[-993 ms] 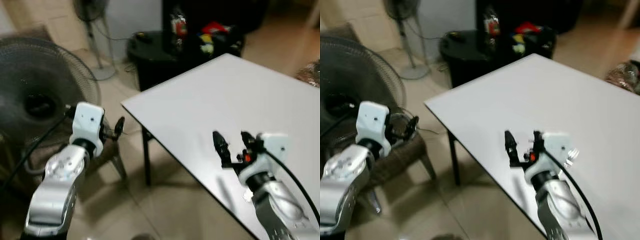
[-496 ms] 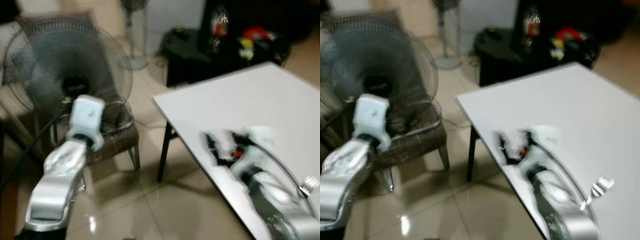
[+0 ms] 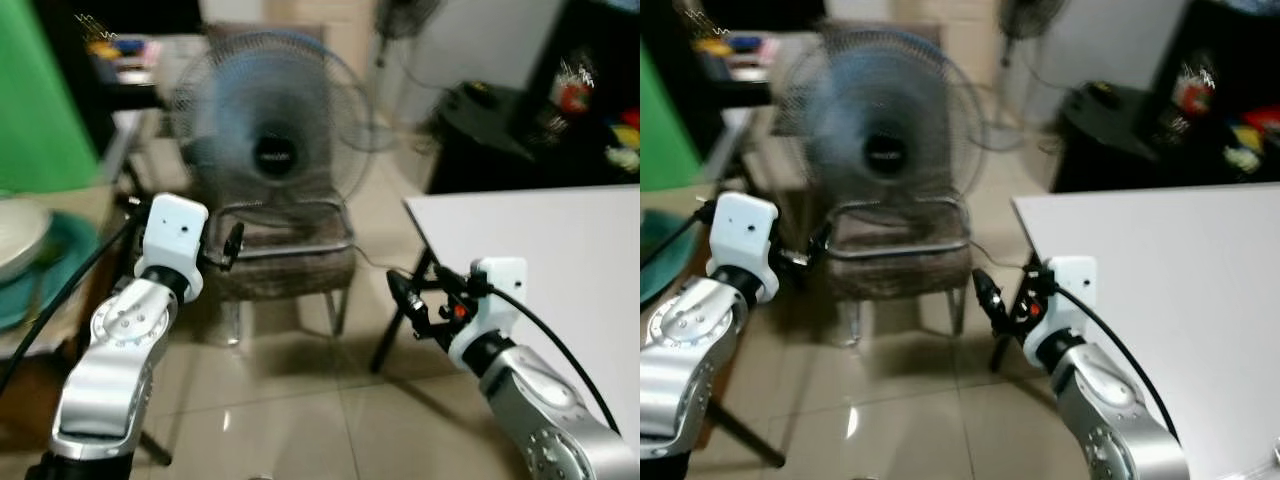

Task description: Setting the table

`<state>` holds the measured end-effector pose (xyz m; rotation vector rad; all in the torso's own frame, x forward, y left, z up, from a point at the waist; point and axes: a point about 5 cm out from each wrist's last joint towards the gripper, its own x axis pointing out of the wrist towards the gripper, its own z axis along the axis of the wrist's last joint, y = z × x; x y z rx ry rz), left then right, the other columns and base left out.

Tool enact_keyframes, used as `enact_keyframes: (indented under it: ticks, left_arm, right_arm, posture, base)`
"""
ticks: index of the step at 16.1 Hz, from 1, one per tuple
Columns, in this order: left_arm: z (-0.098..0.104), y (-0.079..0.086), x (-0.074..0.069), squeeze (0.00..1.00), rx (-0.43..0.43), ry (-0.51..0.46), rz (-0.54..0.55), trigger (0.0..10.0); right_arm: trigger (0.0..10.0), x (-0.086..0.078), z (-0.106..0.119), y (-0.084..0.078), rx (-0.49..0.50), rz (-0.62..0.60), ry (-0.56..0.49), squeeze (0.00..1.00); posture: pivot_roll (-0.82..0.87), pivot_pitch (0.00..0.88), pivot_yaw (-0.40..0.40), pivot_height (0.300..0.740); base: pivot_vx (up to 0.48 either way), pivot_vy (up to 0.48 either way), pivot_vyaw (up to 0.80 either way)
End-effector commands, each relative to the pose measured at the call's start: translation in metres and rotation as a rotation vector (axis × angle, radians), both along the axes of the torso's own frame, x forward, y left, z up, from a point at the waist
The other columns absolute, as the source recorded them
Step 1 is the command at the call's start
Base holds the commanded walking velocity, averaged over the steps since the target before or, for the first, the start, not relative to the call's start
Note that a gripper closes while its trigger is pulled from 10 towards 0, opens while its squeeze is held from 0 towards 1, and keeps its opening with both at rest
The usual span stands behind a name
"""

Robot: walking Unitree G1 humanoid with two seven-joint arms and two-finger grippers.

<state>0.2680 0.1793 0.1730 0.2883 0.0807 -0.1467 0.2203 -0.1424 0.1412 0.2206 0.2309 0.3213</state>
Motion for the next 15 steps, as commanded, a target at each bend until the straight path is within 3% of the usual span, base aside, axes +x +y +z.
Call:
enact_keyframes:
  ticks: [1,6,15]
  left_arm:
    - [0.003,-0.004,0.001,0.0,0.004,-0.014,-0.007,10.0]
    - [0.003,-0.005,0.0,0.0,-0.003,-0.011,-0.01,10.0]
    - [-0.003,-0.003,-0.003,0.0,-0.014,0.011,0.02,10.0]
  right_arm:
    - [10.0,0.002,0.002,-0.004,-0.004,-0.009,-0.015,0.0]
    - [10.0,0.006,0.002,-0.005,-0.012,0.001,-0.026,0.0]
    - [10.0,0.022,-0.002,-0.015,-0.097,-0.168,-0.063,0.0]
  posture:
    - [0.07,0.0,-0.01,0.74]
    - [0.08,0.0,-0.018,0.74]
    - [0.08,0.0,-0.028,0.74]
  base:
    - [0.0,0.0,0.8]
    - [0.0,0.057,0.8]
    - [0.0,0.333,0.0]
